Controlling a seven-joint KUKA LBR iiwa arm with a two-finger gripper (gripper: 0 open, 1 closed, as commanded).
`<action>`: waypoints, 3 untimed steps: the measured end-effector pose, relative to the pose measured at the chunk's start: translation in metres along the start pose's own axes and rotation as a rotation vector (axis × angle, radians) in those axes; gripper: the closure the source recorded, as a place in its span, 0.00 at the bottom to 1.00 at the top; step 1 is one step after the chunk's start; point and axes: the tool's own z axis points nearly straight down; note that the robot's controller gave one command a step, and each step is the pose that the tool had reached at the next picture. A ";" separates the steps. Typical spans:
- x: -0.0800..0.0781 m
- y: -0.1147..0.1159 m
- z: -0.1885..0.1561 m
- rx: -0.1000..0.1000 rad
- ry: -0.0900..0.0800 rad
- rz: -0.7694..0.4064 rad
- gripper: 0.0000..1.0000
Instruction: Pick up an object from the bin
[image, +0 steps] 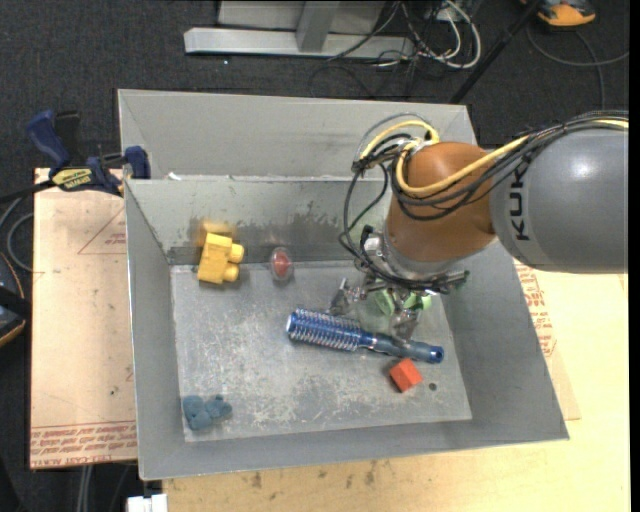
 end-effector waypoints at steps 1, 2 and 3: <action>0.000 0.001 0.000 -0.001 0.003 0.094 0.00; -0.005 0.004 0.001 0.001 0.003 0.296 0.00; -0.006 0.004 0.001 -0.001 0.005 0.273 0.00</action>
Offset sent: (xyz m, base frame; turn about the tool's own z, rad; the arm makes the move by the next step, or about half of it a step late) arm -0.0176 0.0208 -0.0187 0.1963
